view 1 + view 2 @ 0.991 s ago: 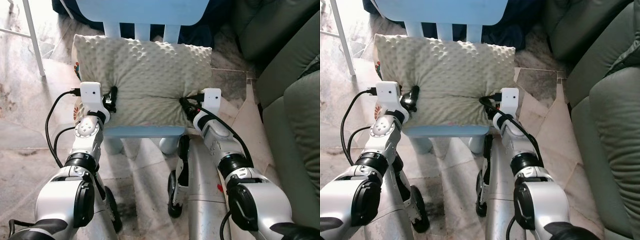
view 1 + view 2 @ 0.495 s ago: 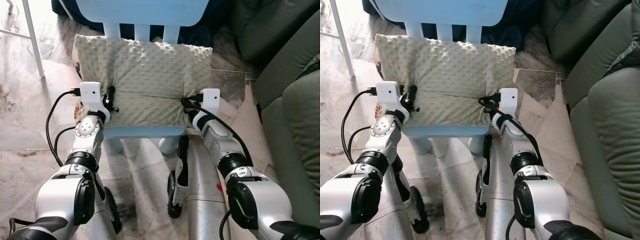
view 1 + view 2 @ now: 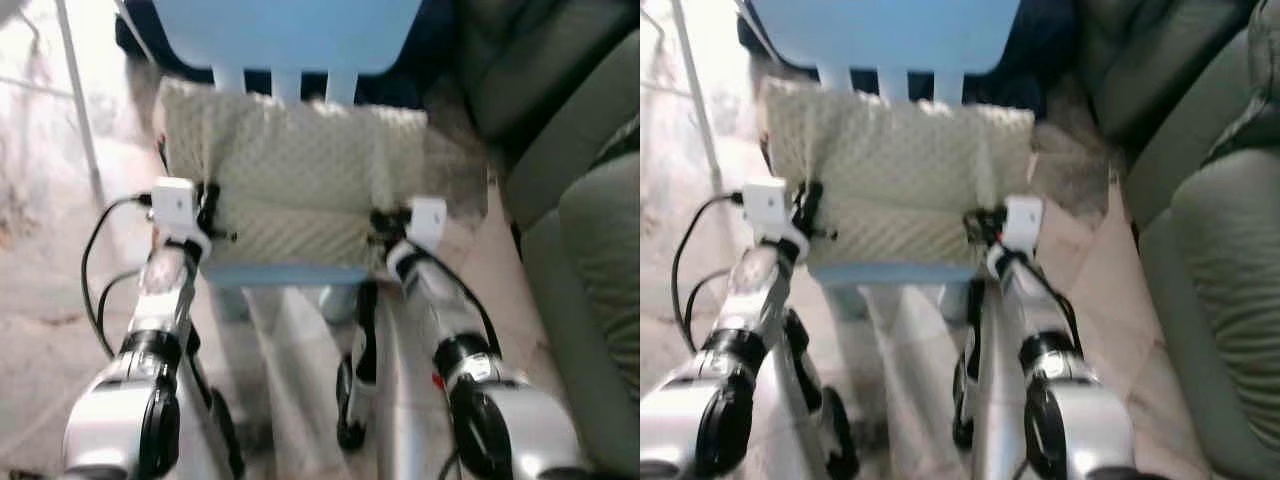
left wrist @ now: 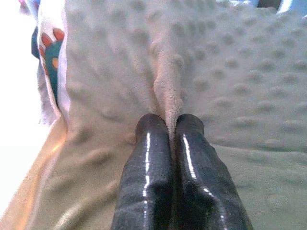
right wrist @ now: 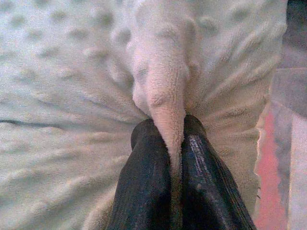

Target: Move the pillow to the sofa

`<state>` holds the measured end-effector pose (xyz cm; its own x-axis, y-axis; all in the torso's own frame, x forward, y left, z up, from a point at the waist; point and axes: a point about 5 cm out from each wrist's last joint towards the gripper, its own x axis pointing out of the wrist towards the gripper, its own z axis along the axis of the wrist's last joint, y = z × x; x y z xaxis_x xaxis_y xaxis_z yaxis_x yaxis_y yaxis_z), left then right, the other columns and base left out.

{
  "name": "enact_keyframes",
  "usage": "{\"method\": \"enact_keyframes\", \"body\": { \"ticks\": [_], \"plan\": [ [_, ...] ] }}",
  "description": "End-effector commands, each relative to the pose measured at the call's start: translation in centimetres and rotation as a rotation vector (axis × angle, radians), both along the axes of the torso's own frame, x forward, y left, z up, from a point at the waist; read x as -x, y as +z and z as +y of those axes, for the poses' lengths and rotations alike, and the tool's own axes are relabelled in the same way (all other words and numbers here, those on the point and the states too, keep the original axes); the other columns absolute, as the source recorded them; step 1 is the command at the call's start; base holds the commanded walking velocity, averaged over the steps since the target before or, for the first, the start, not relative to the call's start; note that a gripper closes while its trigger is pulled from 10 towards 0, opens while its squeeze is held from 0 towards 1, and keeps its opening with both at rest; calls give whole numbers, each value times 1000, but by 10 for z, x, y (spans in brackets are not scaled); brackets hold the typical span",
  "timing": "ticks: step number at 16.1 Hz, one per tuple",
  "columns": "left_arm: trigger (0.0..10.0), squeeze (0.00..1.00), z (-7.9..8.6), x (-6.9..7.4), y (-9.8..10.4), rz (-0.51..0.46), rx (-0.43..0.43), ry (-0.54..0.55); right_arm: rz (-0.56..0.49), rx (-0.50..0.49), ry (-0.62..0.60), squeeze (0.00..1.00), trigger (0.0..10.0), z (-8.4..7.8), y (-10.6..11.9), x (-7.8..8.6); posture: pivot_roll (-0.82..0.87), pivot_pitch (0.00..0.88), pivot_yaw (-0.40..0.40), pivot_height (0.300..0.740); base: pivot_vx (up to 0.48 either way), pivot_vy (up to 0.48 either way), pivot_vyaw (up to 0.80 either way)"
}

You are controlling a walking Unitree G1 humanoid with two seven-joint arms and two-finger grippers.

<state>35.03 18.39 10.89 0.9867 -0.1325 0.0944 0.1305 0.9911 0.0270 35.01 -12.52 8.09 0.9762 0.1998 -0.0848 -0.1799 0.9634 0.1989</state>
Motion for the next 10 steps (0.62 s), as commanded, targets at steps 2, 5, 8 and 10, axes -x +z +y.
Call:
{"method": "enact_keyframes", "body": {
  "ticks": [2, 5, 8, 10],
  "plan": [
    [0, 0, -5, 17, 2, -74, -24, -52, -119, 89, 9, 0, 0, -8, 3, 16, -56, 89, -62, 470, 0, 0, 0],
    [0, 0, -7, 41, 7, -118, -55, -110, -232, 169, 50, 0, 0, -9, 8, 40, -47, 57, -62, 470, 0, 0, 0],
    [0, 0, 4, 63, 3, -83, -44, -113, -238, 173, 9, 0, 0, -16, 6, 72, -39, 36, -56, 470, 0, 0, 0],
    [0, 0, 10, 72, 6, -68, -52, -104, -247, 201, 3, 0, 0, -20, 8, 88, -37, 35, -55, 470, 0, 0, 0]
  ]
}}
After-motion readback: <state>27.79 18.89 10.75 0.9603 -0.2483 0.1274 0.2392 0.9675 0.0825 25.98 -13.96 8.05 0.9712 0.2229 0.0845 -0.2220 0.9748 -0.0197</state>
